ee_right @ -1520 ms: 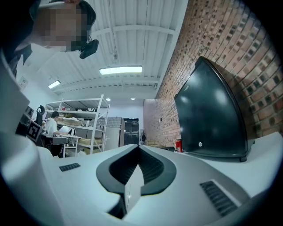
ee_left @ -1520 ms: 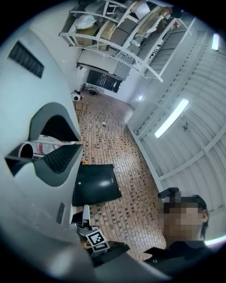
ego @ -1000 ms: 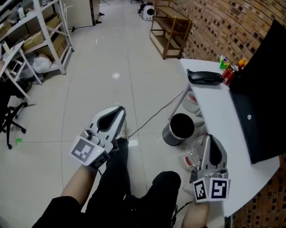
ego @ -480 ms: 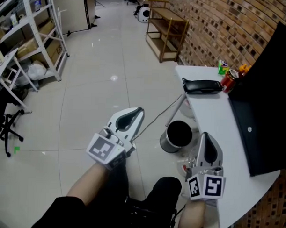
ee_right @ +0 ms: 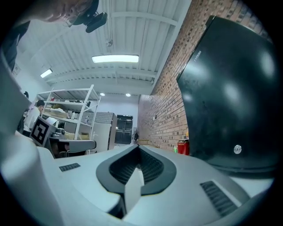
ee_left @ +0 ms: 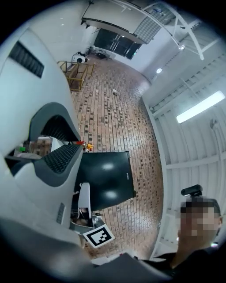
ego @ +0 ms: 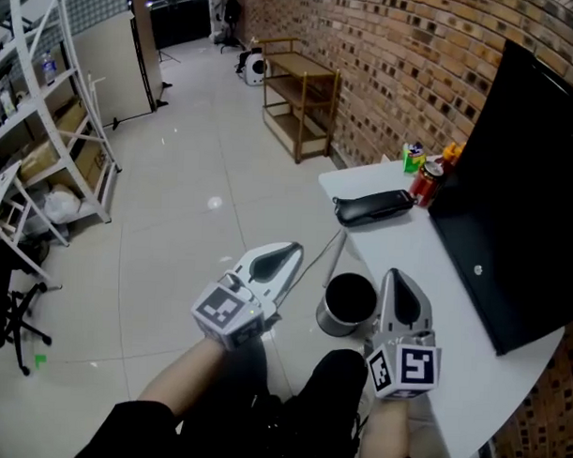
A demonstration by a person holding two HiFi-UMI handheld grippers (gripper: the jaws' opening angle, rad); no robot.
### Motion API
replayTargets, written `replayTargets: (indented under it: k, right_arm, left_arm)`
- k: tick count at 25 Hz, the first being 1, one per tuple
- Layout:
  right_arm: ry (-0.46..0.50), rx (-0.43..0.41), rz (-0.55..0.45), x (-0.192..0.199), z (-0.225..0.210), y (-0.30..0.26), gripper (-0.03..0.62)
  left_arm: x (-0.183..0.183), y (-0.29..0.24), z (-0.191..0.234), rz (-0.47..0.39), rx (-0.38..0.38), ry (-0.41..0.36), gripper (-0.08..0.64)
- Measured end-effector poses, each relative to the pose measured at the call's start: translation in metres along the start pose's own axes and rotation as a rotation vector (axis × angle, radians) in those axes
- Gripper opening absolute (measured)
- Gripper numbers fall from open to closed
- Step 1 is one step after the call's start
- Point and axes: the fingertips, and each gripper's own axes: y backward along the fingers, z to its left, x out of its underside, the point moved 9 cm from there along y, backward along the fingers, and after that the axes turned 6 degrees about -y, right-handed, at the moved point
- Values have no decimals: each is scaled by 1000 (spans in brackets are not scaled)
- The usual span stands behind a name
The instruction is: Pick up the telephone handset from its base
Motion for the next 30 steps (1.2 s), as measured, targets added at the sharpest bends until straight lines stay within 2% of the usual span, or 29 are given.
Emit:
replayTargets:
  k: [5, 11, 17, 21, 25, 27, 30]
  right_arm:
    - [-14, 53, 18, 5, -5, -16, 9]
    - [-4, 142, 25, 4, -10, -24, 9]
    - [13, 239, 31, 5, -18, -34, 9]
    - [5, 283, 32, 3, -17, -37, 10]
    - [20, 296, 37, 2, -20, -38, 9]
    - [24, 298, 42, 2, -21, -37, 9]
    - [39, 293, 47, 1, -26, -37, 9]
  left_arm:
    - [-2, -25, 16, -7, 32, -28, 23]
    - [-3, -63, 30, -24, 134, -44, 23]
    - [-6, -102, 34, -7, 236, -5, 23]
    - [-4, -120, 38, -5, 278, -37, 23]
    - [-3, -148, 46, 65, 342, -59, 24]
    - [-6, -162, 47, 96, 375, -58, 82]
    - [-6, -181, 47, 137, 404, -41, 111]
